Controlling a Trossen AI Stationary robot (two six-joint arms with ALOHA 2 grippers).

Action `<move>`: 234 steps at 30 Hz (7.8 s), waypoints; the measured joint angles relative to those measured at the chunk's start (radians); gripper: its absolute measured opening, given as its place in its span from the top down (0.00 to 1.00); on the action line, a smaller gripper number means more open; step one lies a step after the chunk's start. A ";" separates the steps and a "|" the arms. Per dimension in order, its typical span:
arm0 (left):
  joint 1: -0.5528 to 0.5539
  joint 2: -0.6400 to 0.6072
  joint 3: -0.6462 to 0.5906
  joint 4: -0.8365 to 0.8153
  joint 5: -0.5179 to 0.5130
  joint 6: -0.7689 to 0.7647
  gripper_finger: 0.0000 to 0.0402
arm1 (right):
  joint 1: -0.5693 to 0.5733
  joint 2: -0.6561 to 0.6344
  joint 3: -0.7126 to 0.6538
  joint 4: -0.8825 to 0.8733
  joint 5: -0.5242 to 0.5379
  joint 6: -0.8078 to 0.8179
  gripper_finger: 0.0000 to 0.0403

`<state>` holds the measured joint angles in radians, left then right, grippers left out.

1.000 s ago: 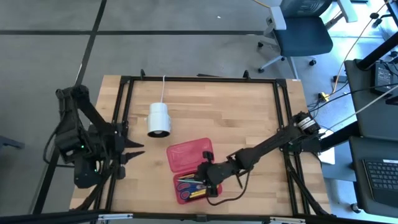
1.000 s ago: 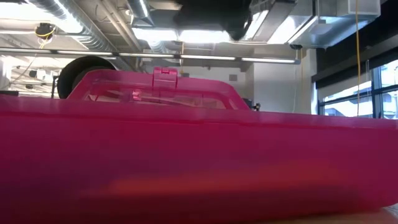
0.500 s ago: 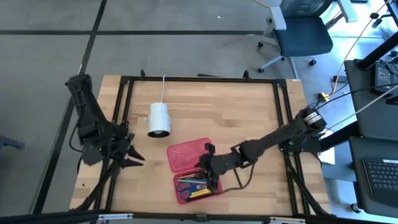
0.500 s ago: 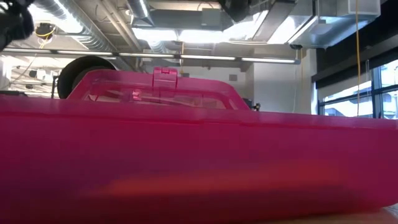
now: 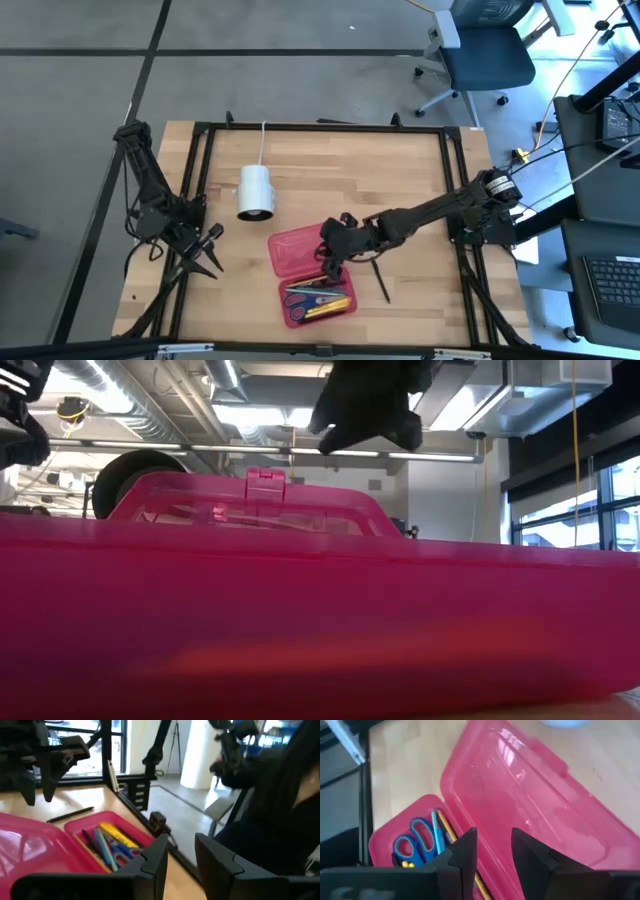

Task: Pick & place school supplies into a supply box
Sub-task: Put the black pen into the pink supply box, then close the pink supply box

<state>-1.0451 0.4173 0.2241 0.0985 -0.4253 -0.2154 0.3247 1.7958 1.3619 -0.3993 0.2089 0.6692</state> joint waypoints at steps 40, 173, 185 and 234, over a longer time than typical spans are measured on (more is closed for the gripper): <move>-0.034 -0.059 -0.064 0.090 0.321 0.198 0.77 | -0.158 0.003 0.170 -0.417 -0.035 0.373 0.70; -0.025 -0.241 -0.121 0.033 0.288 0.123 0.76 | 0.138 0.327 0.223 0.063 -0.182 -0.308 0.90; -0.025 -0.241 -0.121 0.033 0.288 0.124 0.77 | 0.109 0.380 0.223 0.053 -0.238 -0.252 0.86; -0.026 -0.241 -0.121 0.033 -0.216 0.219 0.77 | 0.009 0.045 0.217 -0.103 -0.163 -0.562 0.70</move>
<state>-1.0706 0.1764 0.1032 0.1314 -0.6410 0.0032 0.3341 1.8410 1.5791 -0.5020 0.0459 0.1073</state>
